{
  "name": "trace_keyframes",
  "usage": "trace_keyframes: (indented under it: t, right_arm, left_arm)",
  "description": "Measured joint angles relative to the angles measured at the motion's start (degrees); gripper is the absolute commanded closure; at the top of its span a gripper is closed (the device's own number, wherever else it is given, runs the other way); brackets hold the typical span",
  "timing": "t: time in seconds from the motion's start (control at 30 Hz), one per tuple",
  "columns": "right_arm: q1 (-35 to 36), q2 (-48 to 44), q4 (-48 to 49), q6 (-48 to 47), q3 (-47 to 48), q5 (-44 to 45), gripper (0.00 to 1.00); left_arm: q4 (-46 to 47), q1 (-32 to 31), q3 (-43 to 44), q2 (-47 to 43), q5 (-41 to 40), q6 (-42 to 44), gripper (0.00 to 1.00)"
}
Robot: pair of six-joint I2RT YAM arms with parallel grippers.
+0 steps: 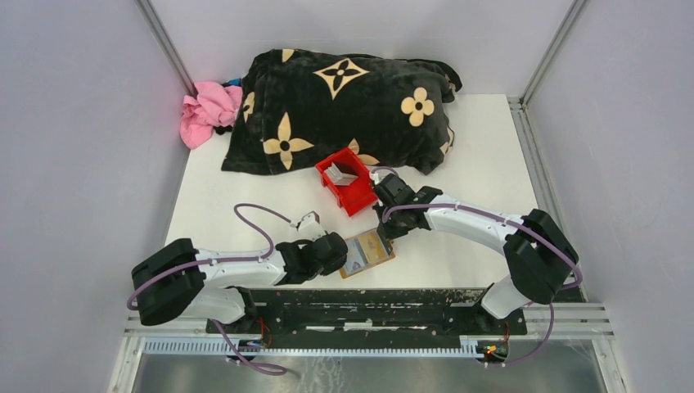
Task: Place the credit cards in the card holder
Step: Turn over the card slot in the card holder.
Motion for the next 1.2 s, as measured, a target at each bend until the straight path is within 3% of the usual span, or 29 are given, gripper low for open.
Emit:
trace_keyframes:
  t: [1.2]
  right_arm:
    - [-4.07, -1.9, -0.74, 2.08, 0.85, -6.32, 0.99]
  left_arm:
    - [0.11, 0.0, 2.21, 3.13, 0.85, -0.02, 0.91]
